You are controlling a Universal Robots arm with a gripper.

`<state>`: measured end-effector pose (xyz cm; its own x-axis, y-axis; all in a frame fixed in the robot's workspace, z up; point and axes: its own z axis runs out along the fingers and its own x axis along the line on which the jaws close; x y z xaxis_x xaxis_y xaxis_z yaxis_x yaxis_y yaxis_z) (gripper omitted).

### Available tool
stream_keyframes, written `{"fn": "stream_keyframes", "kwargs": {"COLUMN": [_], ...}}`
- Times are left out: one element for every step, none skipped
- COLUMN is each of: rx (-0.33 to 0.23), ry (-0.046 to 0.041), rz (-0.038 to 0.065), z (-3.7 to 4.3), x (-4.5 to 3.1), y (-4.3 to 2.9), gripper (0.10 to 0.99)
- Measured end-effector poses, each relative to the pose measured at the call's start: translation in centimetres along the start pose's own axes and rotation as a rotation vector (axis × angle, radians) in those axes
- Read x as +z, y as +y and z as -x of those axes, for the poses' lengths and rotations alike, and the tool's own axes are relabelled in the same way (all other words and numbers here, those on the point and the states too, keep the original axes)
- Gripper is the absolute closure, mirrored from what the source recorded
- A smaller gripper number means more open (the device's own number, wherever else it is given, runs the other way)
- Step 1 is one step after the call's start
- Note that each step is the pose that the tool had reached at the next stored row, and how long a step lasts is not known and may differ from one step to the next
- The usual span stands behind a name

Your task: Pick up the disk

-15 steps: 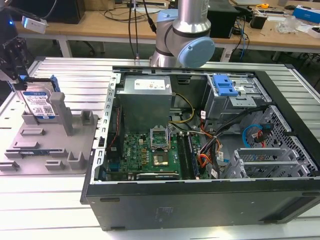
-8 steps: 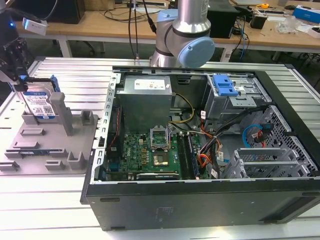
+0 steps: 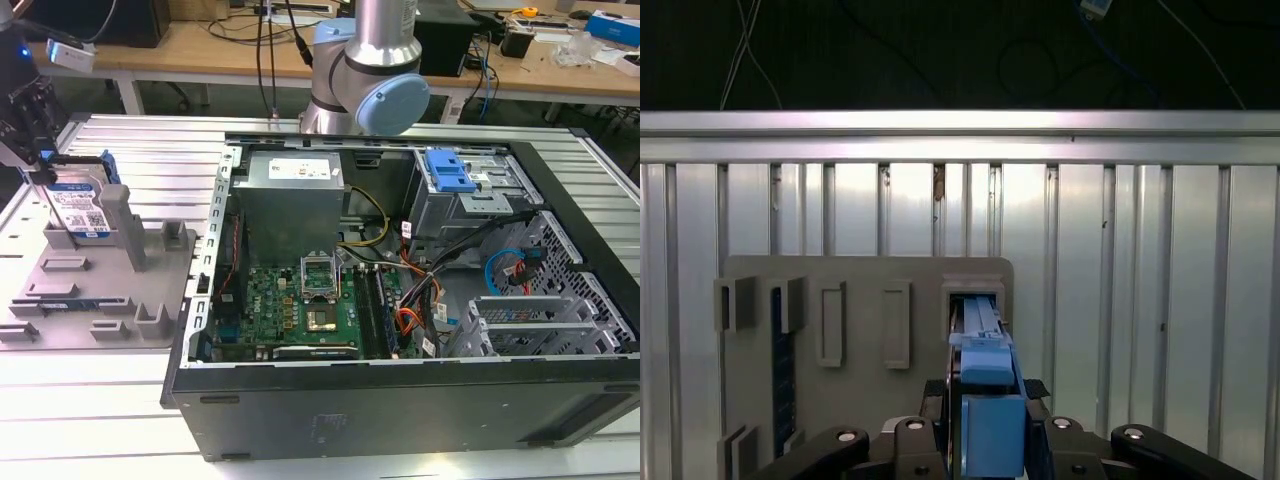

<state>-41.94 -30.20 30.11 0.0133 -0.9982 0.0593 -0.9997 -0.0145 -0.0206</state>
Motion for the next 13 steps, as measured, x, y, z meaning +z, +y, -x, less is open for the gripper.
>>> {"fn": "stream_keyframes", "kwargs": {"rx": [0.0,0.0,0.0,0.0,0.0,0.0,0.0,0.0,0.0,0.0,0.0,0.0,0.0], "ry": [0.0001,0.0001,0.0001,0.0001,0.0001,0.0001,0.0001,0.0001,0.0001,0.0002,0.0001,0.0001,0.0001], "rz": [0.0,0.0,0.0,0.0,0.0,0.0,0.0,0.0,0.0,0.0,0.0,0.0,0.0], "z": [0.0,0.0,0.0,0.0,0.01,0.01,0.01,0.01,0.01,0.01,0.01,0.0,0.0], "x": [0.03,0.05,0.09,0.13,0.19,0.21,0.24,0.27,0.28,0.31,0.33,0.35,0.36], "y": [0.0,0.0,-0.01,-0.01,-0.01,-0.01,-0.01,0.0,0.0,0.0,0.0,0.0,0.0], "gripper": [0.678,0.678,0.678,0.678,0.678,0.678,0.678,0.678,0.678,0.698,0.698,0.722,0.722]}}
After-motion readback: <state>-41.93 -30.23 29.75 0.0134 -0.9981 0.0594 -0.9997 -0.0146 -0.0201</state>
